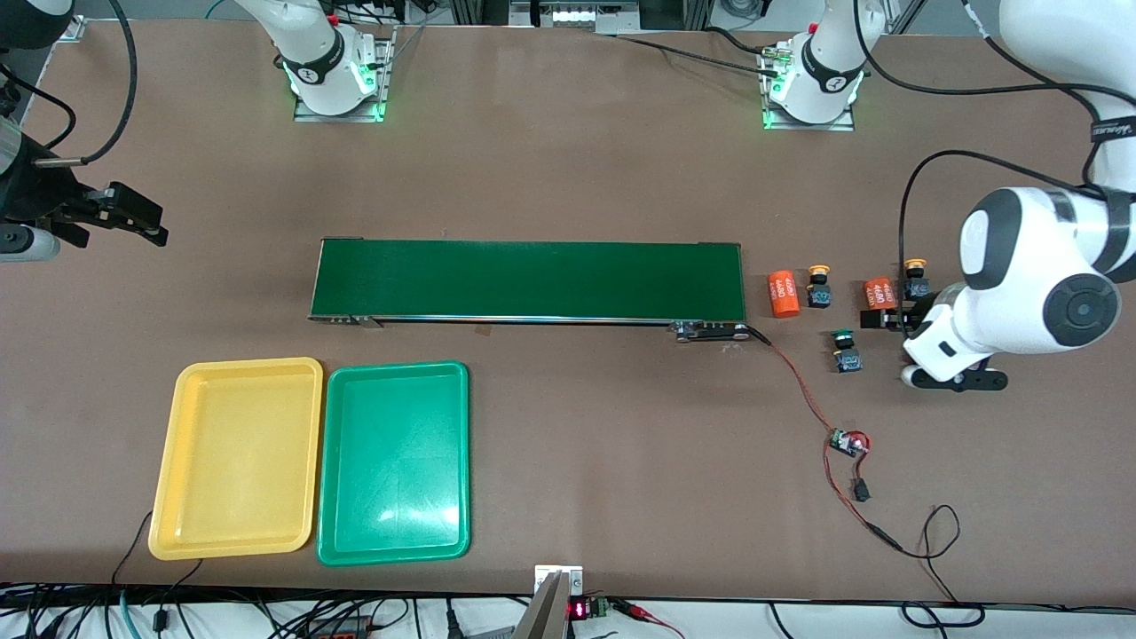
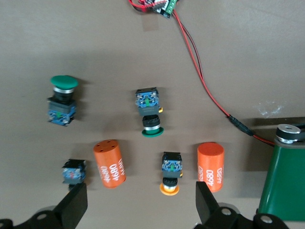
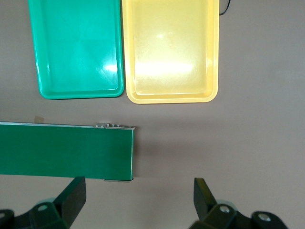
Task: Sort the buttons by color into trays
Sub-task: 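Lower the left gripper and grasp the orange cylinder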
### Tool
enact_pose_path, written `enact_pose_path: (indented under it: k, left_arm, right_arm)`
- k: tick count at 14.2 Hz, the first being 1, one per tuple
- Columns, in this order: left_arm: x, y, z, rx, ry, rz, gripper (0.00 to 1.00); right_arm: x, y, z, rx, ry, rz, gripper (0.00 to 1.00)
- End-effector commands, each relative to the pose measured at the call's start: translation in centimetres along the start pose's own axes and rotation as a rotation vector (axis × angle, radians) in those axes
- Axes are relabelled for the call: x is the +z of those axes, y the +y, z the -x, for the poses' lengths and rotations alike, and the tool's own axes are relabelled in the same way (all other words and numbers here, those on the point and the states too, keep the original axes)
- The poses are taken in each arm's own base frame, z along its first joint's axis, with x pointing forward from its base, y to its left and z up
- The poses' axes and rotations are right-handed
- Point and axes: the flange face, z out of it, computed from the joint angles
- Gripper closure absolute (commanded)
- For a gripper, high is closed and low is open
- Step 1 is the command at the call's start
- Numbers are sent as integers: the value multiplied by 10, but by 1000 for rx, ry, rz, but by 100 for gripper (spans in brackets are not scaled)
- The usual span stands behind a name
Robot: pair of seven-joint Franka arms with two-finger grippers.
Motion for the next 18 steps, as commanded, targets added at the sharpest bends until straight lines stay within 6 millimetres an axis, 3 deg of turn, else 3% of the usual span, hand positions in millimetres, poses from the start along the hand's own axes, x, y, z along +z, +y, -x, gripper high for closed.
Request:
enact_pose_path:
  k: [1,6,11,15,18]
  left_arm:
    - [26,21,4,2,-16,71,0]
    - [76,52,-4,15,-66,138,0]
    - [125,87,30,24,-9,131,0]
    - [143,85,42,24,-31,120,0]
    - [146,84,44,24,-37,118,0]
  right_arm:
    - [-2,4,3,2,1,-11,0]
    - [-2,4,3,2,-1,-11,0]
    - [-1,4,3,2,-2,-11,0]
    - [-1,4,3,2,-2,-11,0]
    - [-1,4,3,2,-2,-11,0]
